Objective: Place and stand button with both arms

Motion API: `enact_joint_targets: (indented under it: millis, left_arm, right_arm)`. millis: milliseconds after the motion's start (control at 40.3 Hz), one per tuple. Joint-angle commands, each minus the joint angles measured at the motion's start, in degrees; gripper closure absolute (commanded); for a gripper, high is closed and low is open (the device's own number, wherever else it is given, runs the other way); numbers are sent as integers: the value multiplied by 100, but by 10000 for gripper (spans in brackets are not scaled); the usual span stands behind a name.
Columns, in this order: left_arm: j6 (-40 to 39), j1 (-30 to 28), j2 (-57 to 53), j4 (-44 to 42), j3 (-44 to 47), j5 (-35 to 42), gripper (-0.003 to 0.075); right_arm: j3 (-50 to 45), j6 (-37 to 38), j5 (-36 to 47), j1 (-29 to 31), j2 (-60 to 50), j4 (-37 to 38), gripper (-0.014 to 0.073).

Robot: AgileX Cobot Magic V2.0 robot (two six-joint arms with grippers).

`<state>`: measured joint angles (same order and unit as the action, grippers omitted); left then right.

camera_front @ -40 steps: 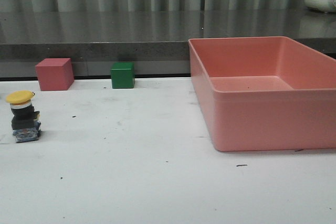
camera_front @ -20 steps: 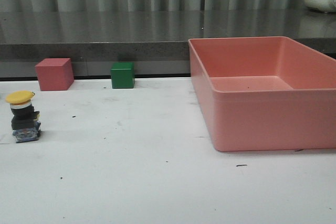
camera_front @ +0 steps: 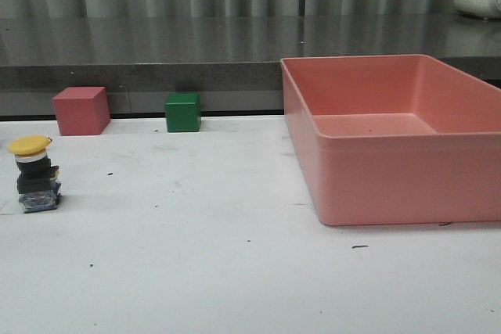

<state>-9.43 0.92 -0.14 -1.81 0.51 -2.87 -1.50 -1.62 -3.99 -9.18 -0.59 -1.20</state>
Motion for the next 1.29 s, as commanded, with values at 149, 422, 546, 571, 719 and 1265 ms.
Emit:
enact_joint_targets:
  millis: [149, 422, 546, 571, 719, 1265]
  left_arm:
    - [-13, 34, -143, -8, 89, 497, 740]
    - [-13, 34, -143, -8, 89, 497, 740]
    - [-13, 34, -143, -8, 89, 497, 740]
    - [-13, 34, -143, -8, 89, 497, 740]
    - [-13, 34, -143, -8, 89, 497, 740]
    - [-13, 34, -143, -8, 89, 497, 740]
  right_arm:
    - [13, -50, 740, 358, -107, -39, 662]
    - [13, 6, 750, 462, -107, -39, 662]
    - [13, 79, 739, 553, -107, -45, 662]
    - [13, 91, 733, 561, -107, -60, 662]
    - [13, 91, 739, 672, -107, -82, 662]
    - [13, 91, 739, 838, -107, -82, 662]
